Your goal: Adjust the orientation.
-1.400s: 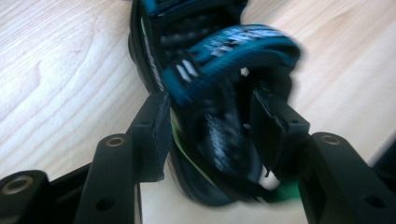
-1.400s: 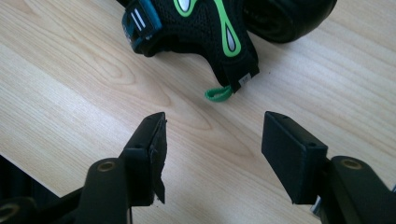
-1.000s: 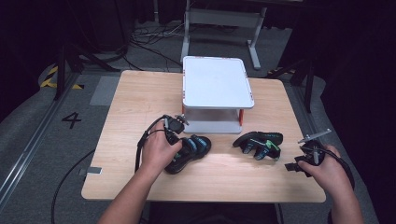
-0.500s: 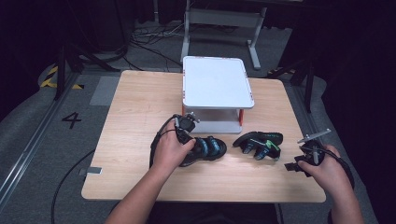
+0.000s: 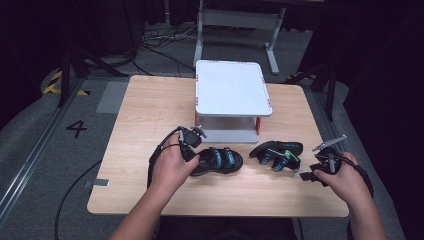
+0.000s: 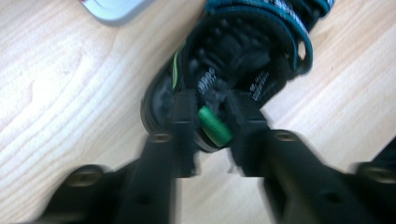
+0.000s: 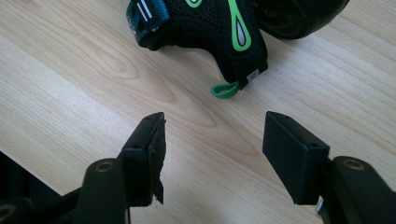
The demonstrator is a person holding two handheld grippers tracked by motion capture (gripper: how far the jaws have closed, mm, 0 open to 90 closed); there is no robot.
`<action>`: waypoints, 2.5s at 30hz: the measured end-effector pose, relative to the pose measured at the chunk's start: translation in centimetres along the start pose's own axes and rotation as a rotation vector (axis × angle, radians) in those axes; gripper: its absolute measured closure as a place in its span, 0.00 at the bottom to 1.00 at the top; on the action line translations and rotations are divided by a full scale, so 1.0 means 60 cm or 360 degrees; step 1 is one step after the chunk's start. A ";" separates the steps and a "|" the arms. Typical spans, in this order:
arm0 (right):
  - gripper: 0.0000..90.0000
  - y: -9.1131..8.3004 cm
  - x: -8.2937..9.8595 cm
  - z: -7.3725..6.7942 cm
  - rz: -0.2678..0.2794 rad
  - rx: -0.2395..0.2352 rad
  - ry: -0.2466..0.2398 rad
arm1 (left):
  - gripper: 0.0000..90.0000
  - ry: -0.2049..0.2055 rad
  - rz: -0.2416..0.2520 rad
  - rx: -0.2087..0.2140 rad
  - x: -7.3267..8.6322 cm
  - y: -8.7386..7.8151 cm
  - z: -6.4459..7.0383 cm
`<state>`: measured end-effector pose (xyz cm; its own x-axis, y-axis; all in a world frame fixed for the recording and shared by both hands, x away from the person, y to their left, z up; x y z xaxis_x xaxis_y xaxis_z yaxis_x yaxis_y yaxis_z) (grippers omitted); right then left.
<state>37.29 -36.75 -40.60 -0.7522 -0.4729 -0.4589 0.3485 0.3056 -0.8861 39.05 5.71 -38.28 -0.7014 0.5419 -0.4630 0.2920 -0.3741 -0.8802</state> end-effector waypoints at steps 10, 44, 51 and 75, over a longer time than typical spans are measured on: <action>0.45 0.000 0.003 -0.002 -0.0006 0.0005 0.0014 | 0.93 0.0259 -0.0002 0.0420 -0.010 -0.006 0.091; 0.45 -0.012 0.034 0.003 -0.0001 0.0027 0.0049 | 0.80 0.0717 0.0013 0.0200 -0.071 0.064 0.083; 0.45 -0.010 0.040 0.001 -0.0006 0.0031 0.0059 | 0.78 0.0651 0.0089 0.0066 -0.087 0.086 0.056; 0.47 0.007 -0.004 -0.019 0.0071 0.0006 -0.0083 | 0.36 0.0203 0.0024 -0.0001 -0.002 -0.044 -0.026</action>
<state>37.00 -35.58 -40.80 -0.7056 -0.5012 -0.5009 0.3834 0.3244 -0.8647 39.41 7.80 -36.08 -0.6083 0.6277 -0.4857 0.3024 -0.3825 -0.8731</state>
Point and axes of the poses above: each handheld gripper's, and its own axes: y roughly forward along the jaws, x roughly out of its underside, z roughly to its right, the point moved 1 cm from there along y, roughly forward along the jaws, and after that the axes turned 6 degrees about z, right-handed, at the moved point
